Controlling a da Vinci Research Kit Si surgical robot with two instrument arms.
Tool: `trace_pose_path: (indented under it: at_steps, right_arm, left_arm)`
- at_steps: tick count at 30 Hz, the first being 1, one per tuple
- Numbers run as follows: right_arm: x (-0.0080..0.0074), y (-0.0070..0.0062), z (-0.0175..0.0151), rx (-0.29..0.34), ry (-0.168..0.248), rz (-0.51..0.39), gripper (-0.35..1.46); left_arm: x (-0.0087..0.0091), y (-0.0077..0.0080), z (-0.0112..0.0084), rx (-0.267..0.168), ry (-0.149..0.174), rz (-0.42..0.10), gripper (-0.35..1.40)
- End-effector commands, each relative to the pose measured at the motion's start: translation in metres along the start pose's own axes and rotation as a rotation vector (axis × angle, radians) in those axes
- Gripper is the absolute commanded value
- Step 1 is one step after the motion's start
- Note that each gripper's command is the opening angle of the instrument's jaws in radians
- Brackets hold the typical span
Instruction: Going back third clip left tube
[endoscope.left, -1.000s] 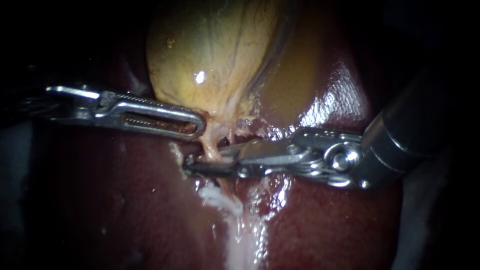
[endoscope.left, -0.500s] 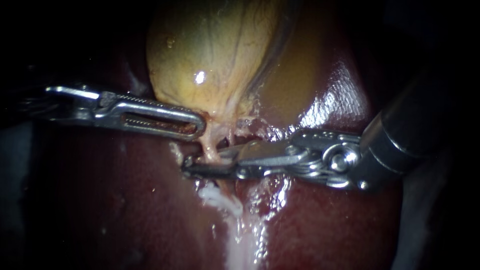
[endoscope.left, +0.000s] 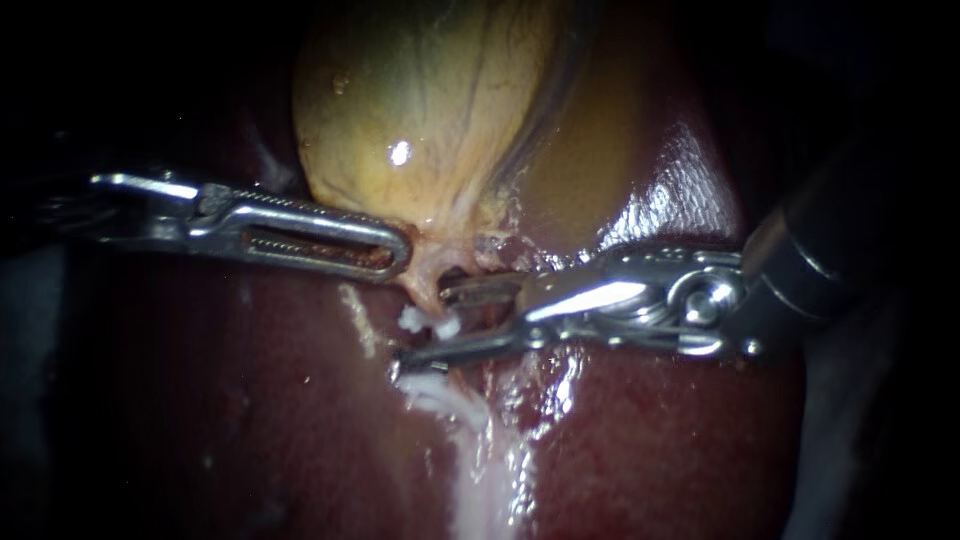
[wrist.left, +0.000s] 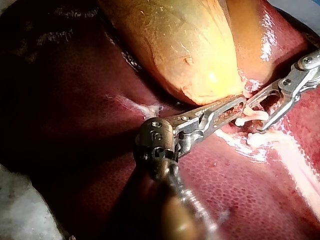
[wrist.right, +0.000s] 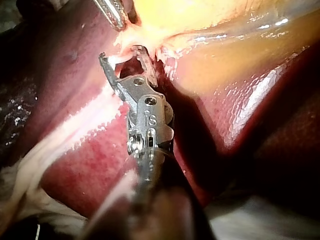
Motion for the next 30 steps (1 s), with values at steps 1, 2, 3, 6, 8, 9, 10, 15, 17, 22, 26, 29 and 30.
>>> trace_pose_path:
  at_steps: [1, 2, 3, 6, 8, 9, 10, 15, 17, 22, 26, 29, 30]
  right_arm:
    - [0.0000, 0.0000, -0.0003, 0.001, 0.000, -0.003, 0.49]
    - [-0.0001, 0.0000, -0.0006, 0.003, -0.001, -0.003, 0.49]
    - [-0.0002, -0.0001, -0.0009, 0.005, -0.002, -0.003, 0.49]
    - [-0.0002, -0.0002, -0.0019, 0.009, -0.003, -0.003, 0.49]
    - [-0.0002, -0.0003, -0.0029, 0.014, -0.004, -0.002, 0.49]
    - [-0.0001, -0.0004, -0.0034, 0.016, -0.005, -0.001, 0.49]
    - [-0.0001, -0.0004, -0.0039, 0.018, -0.006, -0.006, 0.49]
    - [0.0003, -0.0008, -0.0065, 0.030, -0.009, -0.025, 0.49]
    - [0.0005, -0.0009, -0.0073, 0.034, -0.010, -0.034, 0.49]
    - [0.0012, -0.0010, -0.0095, 0.045, -0.013, -0.075, 0.49]
    - [0.0014, -0.0012, -0.0107, 0.051, -0.014, -0.108, 0.49]
    - [0.0014, -0.0014, -0.0113, 0.054, -0.014, -0.150, 0.49]
    - [0.0013, -0.0014, -0.0115, 0.055, -0.014, -0.156, 0.49]
  left_arm:
    - [0.0000, 0.0000, 0.0000, 0.000, -0.001, 0.000, -0.35]
    - [0.0000, 0.0000, -0.0001, 0.000, -0.001, 0.000, -0.35]
    - [0.0000, 0.0000, -0.0001, 0.000, -0.001, 0.000, -0.35]
    - [0.0000, 0.0000, -0.0001, -0.001, -0.001, 0.000, -0.35]
    - [0.0000, 0.0000, -0.0001, -0.001, -0.001, 0.000, -0.35]
    - [0.0000, 0.0000, -0.0001, -0.001, -0.001, 0.000, -0.35]
    - [0.0000, 0.0000, -0.0001, -0.001, -0.001, 0.000, -0.35]
    - [0.0000, 0.0000, -0.0001, -0.001, -0.001, 0.001, -0.35]
    - [0.0000, 0.0000, -0.0001, -0.001, -0.001, 0.001, -0.35]
    - [0.0000, 0.0000, -0.0001, -0.001, -0.001, 0.000, -0.35]
    - [0.0000, 0.0000, -0.0001, -0.001, -0.001, 0.000, -0.35]
    - [0.0000, 0.0000, -0.0001, -0.001, -0.001, 0.000, -0.35]
    - [0.0000, 0.0000, -0.0001, -0.001, -0.001, 0.000, -0.35]
